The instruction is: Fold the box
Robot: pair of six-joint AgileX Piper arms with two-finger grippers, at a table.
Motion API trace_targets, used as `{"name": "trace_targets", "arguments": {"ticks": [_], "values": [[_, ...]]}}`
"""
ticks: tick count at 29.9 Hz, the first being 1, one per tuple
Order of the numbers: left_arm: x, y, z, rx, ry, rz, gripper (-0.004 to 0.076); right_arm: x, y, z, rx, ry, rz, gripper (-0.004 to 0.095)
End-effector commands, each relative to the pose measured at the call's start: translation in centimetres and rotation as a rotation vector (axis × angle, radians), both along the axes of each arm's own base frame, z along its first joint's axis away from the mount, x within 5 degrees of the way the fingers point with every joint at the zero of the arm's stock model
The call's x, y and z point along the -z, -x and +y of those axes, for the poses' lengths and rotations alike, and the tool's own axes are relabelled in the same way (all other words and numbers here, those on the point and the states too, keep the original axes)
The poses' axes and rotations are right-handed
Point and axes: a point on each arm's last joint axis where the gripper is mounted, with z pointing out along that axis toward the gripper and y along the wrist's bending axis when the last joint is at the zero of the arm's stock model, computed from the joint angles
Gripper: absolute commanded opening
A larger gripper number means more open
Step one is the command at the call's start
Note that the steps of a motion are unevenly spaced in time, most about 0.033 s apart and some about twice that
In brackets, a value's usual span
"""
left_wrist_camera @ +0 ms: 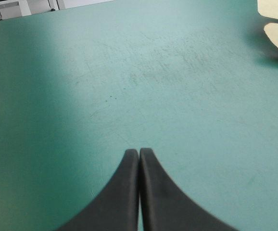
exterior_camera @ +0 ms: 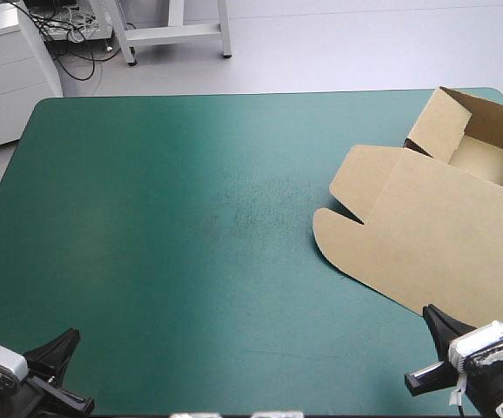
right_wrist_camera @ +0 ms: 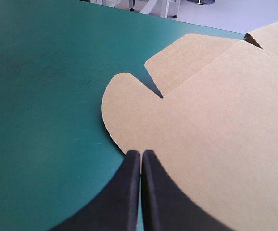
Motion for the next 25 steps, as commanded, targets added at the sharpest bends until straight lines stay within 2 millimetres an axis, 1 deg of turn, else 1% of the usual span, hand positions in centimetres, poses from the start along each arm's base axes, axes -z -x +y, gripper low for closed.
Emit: {"name": "trace_targets", "arguments": {"ticks": [1, 25], "values": [[-1.11, 0.30, 0.03, 0.009, 0.054, -0.087, -0.0032, -0.63, 0.25, -0.16, 0.025, -0.056, -0.065, -0.0004], [-1.06, 0.28, 0.02, 0.009, 0.053, -0.086, -0.0032, -0.58, 0.41, -0.33, 0.041, -0.050, -0.070, -0.0004]]}}
